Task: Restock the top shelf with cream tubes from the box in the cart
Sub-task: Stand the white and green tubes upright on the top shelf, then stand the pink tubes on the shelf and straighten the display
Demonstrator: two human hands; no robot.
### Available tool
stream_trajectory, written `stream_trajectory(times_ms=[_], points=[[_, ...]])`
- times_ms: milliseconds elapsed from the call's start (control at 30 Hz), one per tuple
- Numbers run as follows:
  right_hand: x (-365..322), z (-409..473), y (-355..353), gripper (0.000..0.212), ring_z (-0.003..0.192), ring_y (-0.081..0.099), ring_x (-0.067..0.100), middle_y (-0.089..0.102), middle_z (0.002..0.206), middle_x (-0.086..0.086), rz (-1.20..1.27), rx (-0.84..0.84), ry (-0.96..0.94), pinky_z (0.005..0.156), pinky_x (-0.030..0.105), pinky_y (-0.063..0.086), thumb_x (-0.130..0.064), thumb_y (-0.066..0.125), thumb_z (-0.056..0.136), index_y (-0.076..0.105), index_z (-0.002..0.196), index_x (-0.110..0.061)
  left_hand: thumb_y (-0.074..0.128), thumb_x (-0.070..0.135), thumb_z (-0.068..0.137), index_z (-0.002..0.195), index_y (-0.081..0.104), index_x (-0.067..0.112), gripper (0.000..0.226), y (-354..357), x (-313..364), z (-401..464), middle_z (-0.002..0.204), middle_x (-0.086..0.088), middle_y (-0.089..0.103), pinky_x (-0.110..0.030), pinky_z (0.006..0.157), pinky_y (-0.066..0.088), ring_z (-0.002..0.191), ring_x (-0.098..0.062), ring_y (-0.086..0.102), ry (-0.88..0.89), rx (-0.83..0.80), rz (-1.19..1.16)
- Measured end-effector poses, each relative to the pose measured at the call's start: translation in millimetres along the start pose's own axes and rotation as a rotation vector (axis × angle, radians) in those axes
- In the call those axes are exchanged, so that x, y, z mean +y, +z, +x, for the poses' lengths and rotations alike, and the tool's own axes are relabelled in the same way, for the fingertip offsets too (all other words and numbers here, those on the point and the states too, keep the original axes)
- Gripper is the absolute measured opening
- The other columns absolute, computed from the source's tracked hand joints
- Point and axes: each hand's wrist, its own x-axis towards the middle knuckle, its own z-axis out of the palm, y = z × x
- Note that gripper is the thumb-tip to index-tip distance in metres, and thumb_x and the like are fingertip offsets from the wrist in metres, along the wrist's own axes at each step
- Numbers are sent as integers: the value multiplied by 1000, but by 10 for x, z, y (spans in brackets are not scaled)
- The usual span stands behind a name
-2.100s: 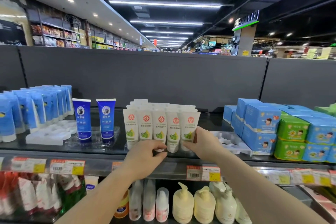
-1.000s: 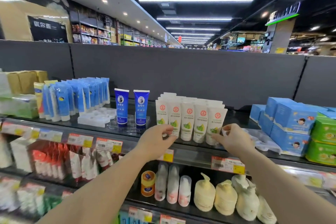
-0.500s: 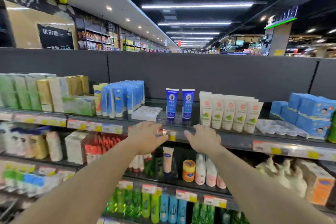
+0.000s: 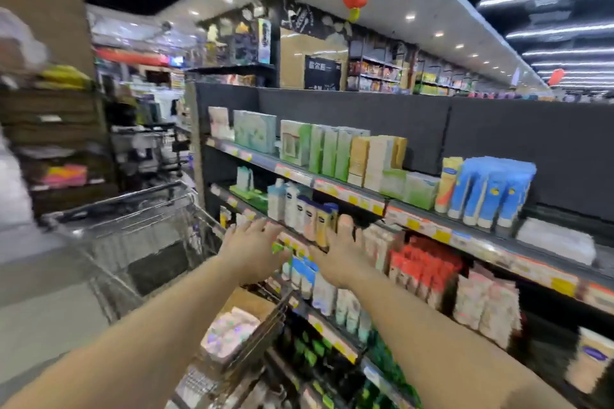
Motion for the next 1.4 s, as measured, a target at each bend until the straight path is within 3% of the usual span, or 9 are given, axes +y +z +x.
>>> stream_trajectory(times_ms=[100,300,567,667,967,1233,1400], points=[[-717,291,331,69,149,-13,29,-9,164,0,-34,-47,-136,119,55,-5,-65,24,95,8,155,-35,33,71,87,145,35,33,69,84,-752,-119,152,-2,34,-50,114,25,140,-29,29,-141,-6,33],[-1711,849,855,70,150,-7,30,-1,164,3,-5,-99,-312,118,55,-5,-66,27,95,13,155,-33,34,67,92,150,26,33,68,223,-1788,-70,161,-2,18,-49,119,12,148,-28,12,-379,-44,52],[-2284,2132,1328,71,149,-12,31,-3,164,3,7,-189,-394,119,56,-5,-64,29,95,10,155,-32,36,64,93,151,26,32,67,615,-2656,835,160,-1,20,-50,120,12,148,-28,12,-479,-84,22],[-2296,2597,1554,70,150,-6,31,1,164,6,-28,-194,-379,119,56,-1,-64,30,95,12,155,-31,37,65,92,151,25,31,70,929,-2812,1241,161,-2,20,-49,121,12,148,-28,12,-498,-103,-24],[-2269,3531,2309,70,150,1,29,6,164,5,-29,-309,-233,119,50,5,-62,35,95,15,154,-30,39,63,92,151,27,31,67,1927,-3417,2189,160,-4,21,-49,121,11,148,-29,13,-425,-254,-133],[-1840,4112,3048,68,144,25,30,27,158,8,-5,-352,187,116,44,27,-58,44,93,25,152,-29,38,62,93,148,33,22,68,2964,-3967,3224,154,-9,34,-42,116,26,142,-29,29,-46,-481,-93],[-1738,4051,3459,66,143,28,28,34,155,4,10,-368,338,116,41,28,-55,48,93,30,150,-28,44,57,93,144,40,26,60,3505,-3994,3489,149,-4,41,-39,113,32,138,-26,36,124,-526,-121]])
